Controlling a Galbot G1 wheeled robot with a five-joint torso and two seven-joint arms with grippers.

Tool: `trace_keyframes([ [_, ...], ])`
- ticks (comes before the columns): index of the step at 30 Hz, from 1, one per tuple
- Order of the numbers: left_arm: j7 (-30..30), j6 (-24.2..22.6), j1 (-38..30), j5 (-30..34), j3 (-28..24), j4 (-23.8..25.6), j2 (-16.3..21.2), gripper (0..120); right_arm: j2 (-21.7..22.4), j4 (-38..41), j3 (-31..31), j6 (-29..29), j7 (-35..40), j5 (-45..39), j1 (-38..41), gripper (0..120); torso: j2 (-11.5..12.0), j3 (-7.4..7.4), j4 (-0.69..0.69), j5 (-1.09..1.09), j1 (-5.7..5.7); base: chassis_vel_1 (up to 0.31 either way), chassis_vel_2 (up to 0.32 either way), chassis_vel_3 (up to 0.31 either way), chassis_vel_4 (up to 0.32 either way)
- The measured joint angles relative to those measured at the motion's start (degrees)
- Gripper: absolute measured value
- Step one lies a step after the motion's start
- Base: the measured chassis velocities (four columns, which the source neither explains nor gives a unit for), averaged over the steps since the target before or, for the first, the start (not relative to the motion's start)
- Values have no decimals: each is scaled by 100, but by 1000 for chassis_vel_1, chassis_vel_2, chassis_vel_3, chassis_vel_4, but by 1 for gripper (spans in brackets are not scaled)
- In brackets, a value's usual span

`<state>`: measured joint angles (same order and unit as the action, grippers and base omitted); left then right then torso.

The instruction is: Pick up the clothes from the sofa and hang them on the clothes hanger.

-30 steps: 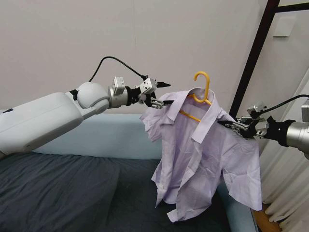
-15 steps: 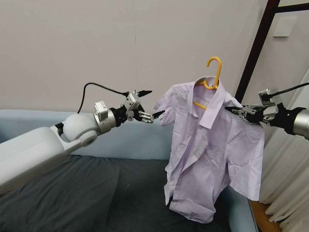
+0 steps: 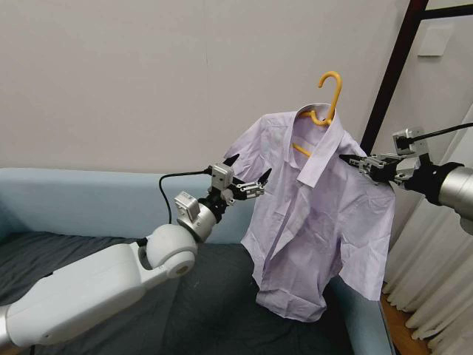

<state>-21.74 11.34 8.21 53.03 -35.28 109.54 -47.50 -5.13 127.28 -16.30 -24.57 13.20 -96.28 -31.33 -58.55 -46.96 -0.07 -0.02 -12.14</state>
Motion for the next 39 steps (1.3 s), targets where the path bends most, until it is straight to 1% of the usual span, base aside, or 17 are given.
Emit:
trace_keyframes([
  [6, -30, 49, -14, 93, -41, -67, -265, 100, 13, 33, -1, -30, 0, -8, -25, 7, 0, 0, 1, 0, 0, 0, 0, 0, 0],
  [9, -74, 13, -88, 189, -90, -188, -442, 100, 17, 60, -1, -36, -3, -8, -33, 7, 0, 0, 2, 0, 0, 0, 0, 0, 0],
  [11, -132, -8, -217, 249, -136, -376, -706, 99, 16, 88, -1, -41, -11, -5, -39, 7, 0, 0, 1, 0, 0, 0, 0, 0, 0],
  [13, -144, -16, -246, 266, -146, -416, -760, 98, 16, 91, -1, -42, -11, -2, -46, 7, 0, 0, 0, 0, 0, 0, 0, 0, 0],
  [16, -159, -36, -351, 360, -196, -593, -963, 86, 36, 82, -2, -55, -12, 10, -69, 7, 0, 0, 0, 0, 0, 0, 0, 0, 0],
  [17, -159, -36, -351, 360, -196, -593, -963, 86, 36, 82, -2, -55, -12, 10, -69, 7, 0, 0, 0, 0, 0, 0, 0, 0, 0],
  [18, -159, -38, -362, 377, -200, -619, -989, 79, 54, 66, -5, -59, -17, 9, -69, 7, 0, 0, 0, 0, 0, 0, 0, 0, 0],
  [19, -160, -38, -363, 382, -200, -623, -994, 79, 60, 59, -6, -61, -20, 9, -69, 7, 0, 0, 0, 0, 0, 0, 0, 0, 0],
  [20, -167, -42, -364, 405, -201, -627, -992, 73, 94, 34, -8, -67, -34, 2, -67, 7, 0, 0, 1, 0, 0, 0, 0, 0, 0],
  [21, -167, -42, -364, 405, -201, -627, -992, 73, 94, 34, -8, -67, -34, 2, -67, 7, 0, 0, 1, 0, 0, 0, 0, 0, 0],
  [25, -171, -53, -364, 464, -193, -596, -918, 53, 236, 4, -11, -83, -101, -40, -55, 7, 0, 0, 1, -1, 0, 0, 0, 0, 0],
  [27, -170, -62, -368, 479, -193, -591, -909, 51, 259, 6, -11, -87, -109, -45, -56, 7, 0, 0, 1, -2, 0, 0, 0, 0, 0],
  [30, -137, -84, -425, 484, -195, -622, -887, 39, 338, 32, -16, -102, -122, -96, -64, 7, 0, 0, 2, -1, 0, 0, 0, 0, 0],
  [31, -120, -92, -447, 481, -204, -644, -889, 32, 366, 39, -22, -108, -123, -125, -64, 7, 0, 0, 1, -2, 0, 0, 0, 0, 0],
  [33, -114, -99, -461, 484, -210, -656, -892, 30, 383, 44, -27, -112, -124, -146, -64, 7, 0, 0, 1, -1, 0, 0, 0, 0, 0],
  [37, -90, -210, -543, 597, -275, -674, -935, 11, 498, 56, -57, -135, -126, -280, -48, 7, 0, 0, 0, -1, 0, 0, 0, 0, 0],
  [39, -90, -225, -549, 614, -286, -671, -941, 8, 514, 60, -66, -136, -126, -309, -45, 7, 0, 0, 0, -1, 0, 0, 0, 0, 0],
])
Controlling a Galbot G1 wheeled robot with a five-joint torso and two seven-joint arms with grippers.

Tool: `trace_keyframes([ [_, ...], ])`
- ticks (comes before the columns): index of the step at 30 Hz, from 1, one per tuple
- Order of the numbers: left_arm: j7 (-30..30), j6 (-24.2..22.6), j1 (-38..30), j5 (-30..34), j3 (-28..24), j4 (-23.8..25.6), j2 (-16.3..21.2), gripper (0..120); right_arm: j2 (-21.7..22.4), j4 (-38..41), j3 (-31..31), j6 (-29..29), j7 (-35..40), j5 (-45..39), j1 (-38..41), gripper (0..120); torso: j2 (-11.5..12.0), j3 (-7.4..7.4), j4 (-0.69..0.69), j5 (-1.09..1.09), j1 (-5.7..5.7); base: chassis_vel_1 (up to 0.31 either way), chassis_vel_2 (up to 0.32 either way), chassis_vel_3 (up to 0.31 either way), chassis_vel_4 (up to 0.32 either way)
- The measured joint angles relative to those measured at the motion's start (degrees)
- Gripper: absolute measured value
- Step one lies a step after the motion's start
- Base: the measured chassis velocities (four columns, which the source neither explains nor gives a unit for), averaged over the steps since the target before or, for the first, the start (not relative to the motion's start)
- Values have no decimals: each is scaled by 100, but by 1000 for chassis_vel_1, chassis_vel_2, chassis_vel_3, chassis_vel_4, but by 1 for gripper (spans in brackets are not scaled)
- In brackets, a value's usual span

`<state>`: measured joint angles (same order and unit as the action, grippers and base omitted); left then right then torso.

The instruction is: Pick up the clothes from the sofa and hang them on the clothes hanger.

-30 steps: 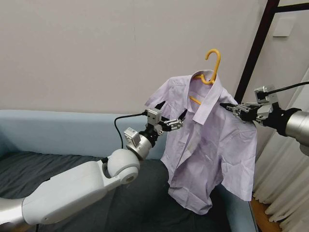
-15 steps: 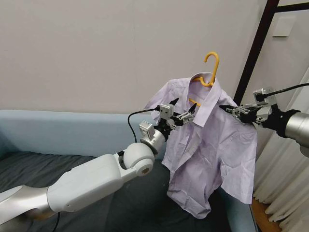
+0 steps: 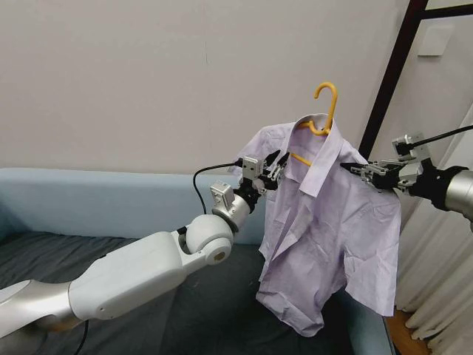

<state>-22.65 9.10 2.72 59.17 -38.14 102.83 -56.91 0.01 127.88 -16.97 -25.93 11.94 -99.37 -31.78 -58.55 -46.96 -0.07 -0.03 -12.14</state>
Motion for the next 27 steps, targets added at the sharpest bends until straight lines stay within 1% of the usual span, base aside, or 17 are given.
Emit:
trace_keyframes([
  [1, -3, -20, -9, 28, -11, 15, -6, 2, 25, 2, -19, -5, 2, -30, 2, 7, 0, 0, 0, 0, 0, 0, 0, 0, 0],
  [2, -8, -27, -16, 44, -13, 32, -6, 0, 33, 3, -25, -10, 8, -38, 3, 7, 0, 0, 0, 0, 0, 0, 0, 0, 0],
  [4, -21, -69, -46, 100, -16, 122, 15, 0, 55, 0, -38, -31, 38, -62, 3, 7, 0, 0, 0, -1, 0, 0, 0, 0, 0],
  [7, -56, -132, -154, 151, -24, 368, 151, 0, 88, -23, -51, -54, 85, -119, -4, 7, 0, 0, 0, 1, 0, 0, 0, 0, 0],
  [8, -56, -132, -154, 151, -24, 368, 151, 0, 88, -23, -51, -54, 85, -119, -4, 7, 0, 0, 0, 1, 0, 0, 0, 0, 0],
  [14, -150, -246, -262, 191, -26, 795, 439, 0, 195, -73, -207, -68, 130, -295, -77, 7, 0, 0, 1, 0, 0, 0, 0, 0, 0],
  [17, -171, -296, -229, 191, -26, 833, 477, 0, 207, -83, -241, -69, 149, -343, -83, 7, 0, 0, 1, 0, 0, 0, 0, 0, 0],
  [22, -303, -508, -76, 178, -25, 816, 414, 0, 120, -41, -243, -69, 183, -328, -88, 7, 0, 0, 0, -1, 0, 0, 0, 0, 0],
  [24, -328, -638, 64, 82, -26, 804, 398, 5, 13, -10, -192, -85, 217, -238, -108, 7, 0, 0, 0, 1, 0, 0, 0, 0, 0],
  [25, -329, -671, 93, 47, -24, 803, 405, 11, -14, -9, -181, -90, 226, -213, -112, 7, 0, 0, 0, 0, 0, 0, 0, 0, 0],
  [26, -329, -671, 93, 47, -24, 803, 405, 11, -14, -9, -181, -90, 226, -213, -112, 7, 0, 0, 0, 0, 0, 0, 0, 0, 0],
  [27, -329, -731, 126, -27, -10, 804, 430, 15, -55, -9, -170, -102, 237, -183, -116, 7, 0, 0, 0, 0, 0, 0, 0, 0, 0],
])
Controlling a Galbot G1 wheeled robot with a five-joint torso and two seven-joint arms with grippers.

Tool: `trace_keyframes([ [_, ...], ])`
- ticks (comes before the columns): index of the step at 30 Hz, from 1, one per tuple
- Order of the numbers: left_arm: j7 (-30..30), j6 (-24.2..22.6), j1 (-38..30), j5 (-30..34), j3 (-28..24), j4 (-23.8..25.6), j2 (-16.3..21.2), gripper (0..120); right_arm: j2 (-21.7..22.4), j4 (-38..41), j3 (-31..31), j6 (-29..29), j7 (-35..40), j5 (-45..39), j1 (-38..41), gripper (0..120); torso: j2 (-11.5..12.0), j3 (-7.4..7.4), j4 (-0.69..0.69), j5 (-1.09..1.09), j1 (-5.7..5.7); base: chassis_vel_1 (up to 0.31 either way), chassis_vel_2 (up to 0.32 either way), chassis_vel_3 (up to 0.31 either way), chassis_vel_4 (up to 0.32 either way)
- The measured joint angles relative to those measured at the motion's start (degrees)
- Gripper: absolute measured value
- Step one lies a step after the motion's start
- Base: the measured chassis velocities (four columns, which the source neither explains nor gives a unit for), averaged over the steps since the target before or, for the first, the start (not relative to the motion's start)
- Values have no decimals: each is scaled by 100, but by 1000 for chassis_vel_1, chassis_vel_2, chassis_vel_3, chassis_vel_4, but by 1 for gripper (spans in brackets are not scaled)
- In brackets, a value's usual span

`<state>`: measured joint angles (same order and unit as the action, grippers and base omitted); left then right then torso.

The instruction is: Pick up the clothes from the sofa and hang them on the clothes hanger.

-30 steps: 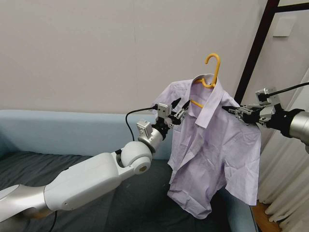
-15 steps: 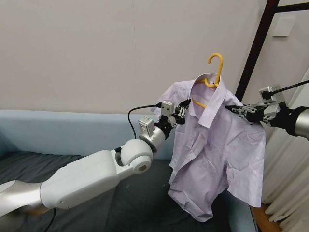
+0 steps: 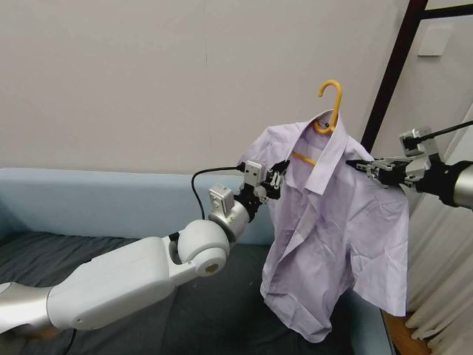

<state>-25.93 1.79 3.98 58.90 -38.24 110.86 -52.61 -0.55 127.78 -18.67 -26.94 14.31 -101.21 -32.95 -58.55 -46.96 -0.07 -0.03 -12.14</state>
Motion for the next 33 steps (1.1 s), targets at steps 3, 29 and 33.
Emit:
trace_keyframes([
  [3, 10, -151, 104, -159, 55, 110, 164, 27, -77, -9, 4, -37, 110, 57, 1, 7, 0, 0, 0, 0, 0, 0, 0, 0, 0],
  [29, 850, 837, 7352, -2415, 4731, 1657, 723, 100, -1895, -513, -61, -351, 372, 1486, -246, 7, 0, 1, 1, -1, 1, 0, 0, 0, 0],
  [33, 928, 985, 7907, -2726, 4993, 1543, 187, 100, -2436, -927, 30, -220, 94, 1908, -75, 7, -1, 1, 0, -1, 1, 0, 0, 0, 0],
])
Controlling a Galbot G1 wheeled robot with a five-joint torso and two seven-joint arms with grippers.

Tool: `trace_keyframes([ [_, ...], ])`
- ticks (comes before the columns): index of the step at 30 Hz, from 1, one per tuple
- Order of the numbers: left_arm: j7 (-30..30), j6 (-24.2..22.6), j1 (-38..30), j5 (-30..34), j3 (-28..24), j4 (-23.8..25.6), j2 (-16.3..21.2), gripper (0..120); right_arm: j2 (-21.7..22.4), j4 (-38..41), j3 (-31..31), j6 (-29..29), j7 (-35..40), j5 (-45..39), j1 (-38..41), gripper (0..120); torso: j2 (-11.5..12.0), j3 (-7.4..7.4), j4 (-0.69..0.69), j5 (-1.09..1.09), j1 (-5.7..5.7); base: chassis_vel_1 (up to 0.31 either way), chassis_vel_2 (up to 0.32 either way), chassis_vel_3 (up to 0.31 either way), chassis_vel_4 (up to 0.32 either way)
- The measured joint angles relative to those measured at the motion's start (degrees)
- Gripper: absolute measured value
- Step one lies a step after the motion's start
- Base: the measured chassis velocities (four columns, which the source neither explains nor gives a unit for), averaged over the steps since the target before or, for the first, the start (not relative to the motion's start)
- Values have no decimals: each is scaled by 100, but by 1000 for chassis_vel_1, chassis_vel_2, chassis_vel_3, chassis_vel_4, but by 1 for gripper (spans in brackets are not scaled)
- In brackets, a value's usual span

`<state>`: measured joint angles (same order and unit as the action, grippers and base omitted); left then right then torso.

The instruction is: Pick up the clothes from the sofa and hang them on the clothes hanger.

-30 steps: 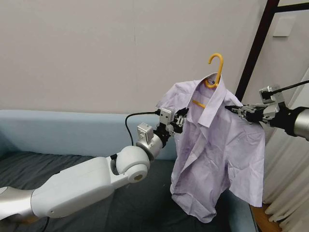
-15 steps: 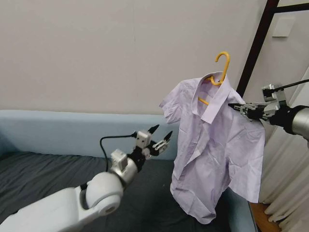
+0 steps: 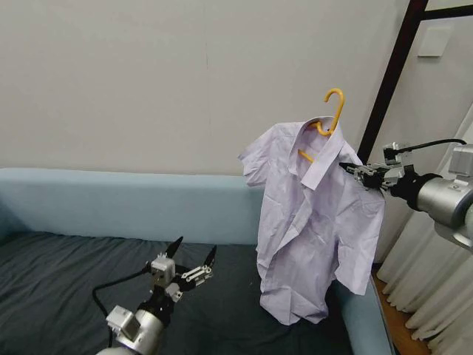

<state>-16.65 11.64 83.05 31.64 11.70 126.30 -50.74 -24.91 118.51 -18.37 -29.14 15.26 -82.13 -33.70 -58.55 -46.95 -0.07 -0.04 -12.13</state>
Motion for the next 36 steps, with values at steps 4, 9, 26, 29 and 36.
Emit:
trace_keyframes([
  [4, 11, 22, 379, -347, 133, -66, -474, 100, -386, -398, 116, 74, -128, 159, 155, 7, 1, -1, 1, 2, -1, 0, 0, 0, 0],
  [9, 55, 24, 755, -633, 176, -107, -849, 100, -573, -755, 257, 158, -161, -26, 422, 7, 1, -1, -1, 2, -1, 0, 0, 0, 0],
  [26, 122, 411, 1366, -1292, 60, -428, -1861, 100, -788, -1547, 1663, -1197, 2165, -1034, 3692, 7, 1, -1, 2, 1, -1, 0, 0, 0, 0],
  [29, 111, 448, 1397, -1306, 74, -424, -1878, 100, -860, -1622, 2007, -1288, 2679, -1245, 4243, 7, 1, -1, 2, -1, -1, 0, 0, 0, 0],
  [36, 57, 549, 1437, -1299, 141, -428, -1880, 100, -844, -1650, 2626, -1298, 3683, -1411, 4954, 7, 1, -1, 0, 0, -1, 0, 0, 0, 0],
])
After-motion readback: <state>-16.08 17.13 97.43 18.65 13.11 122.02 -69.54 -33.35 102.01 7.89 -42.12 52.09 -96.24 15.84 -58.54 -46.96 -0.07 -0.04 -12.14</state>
